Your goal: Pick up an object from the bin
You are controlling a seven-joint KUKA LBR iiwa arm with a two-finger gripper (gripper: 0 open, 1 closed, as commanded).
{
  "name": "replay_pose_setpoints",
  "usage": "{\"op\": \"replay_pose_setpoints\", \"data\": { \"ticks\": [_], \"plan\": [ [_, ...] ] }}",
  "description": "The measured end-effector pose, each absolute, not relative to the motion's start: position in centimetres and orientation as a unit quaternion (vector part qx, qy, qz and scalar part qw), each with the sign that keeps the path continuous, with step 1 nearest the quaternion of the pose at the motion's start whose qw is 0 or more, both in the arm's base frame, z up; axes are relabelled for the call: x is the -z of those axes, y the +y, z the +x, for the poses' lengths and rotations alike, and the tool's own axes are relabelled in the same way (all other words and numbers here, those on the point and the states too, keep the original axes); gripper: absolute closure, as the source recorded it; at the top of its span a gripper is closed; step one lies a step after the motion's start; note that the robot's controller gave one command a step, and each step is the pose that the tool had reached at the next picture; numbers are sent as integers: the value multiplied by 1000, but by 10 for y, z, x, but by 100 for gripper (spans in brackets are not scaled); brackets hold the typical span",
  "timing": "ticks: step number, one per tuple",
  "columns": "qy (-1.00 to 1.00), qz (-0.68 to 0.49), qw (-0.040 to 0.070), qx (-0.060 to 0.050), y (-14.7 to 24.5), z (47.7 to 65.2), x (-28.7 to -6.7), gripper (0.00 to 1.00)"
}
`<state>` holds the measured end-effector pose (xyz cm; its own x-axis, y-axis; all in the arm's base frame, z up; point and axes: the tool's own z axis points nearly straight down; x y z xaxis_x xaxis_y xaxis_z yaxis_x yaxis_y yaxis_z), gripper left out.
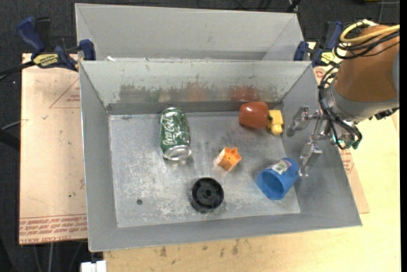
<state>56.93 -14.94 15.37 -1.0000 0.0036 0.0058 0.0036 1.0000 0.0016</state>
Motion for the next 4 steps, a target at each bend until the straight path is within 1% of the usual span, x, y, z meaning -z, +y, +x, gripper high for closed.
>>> {"op": "replay_pose_setpoints", "data": {
  "ticks": [1,2,3,4],
  "plan": [
    [-1000,0,-1,0,-149,571,-158,0],
    [-996,86,-1,0,-132,562,-158,0],
    [-961,278,-6,-2,-135,536,-81,100],
    [-961,278,-6,-2,-135,536,-81,100]
  ]
}}
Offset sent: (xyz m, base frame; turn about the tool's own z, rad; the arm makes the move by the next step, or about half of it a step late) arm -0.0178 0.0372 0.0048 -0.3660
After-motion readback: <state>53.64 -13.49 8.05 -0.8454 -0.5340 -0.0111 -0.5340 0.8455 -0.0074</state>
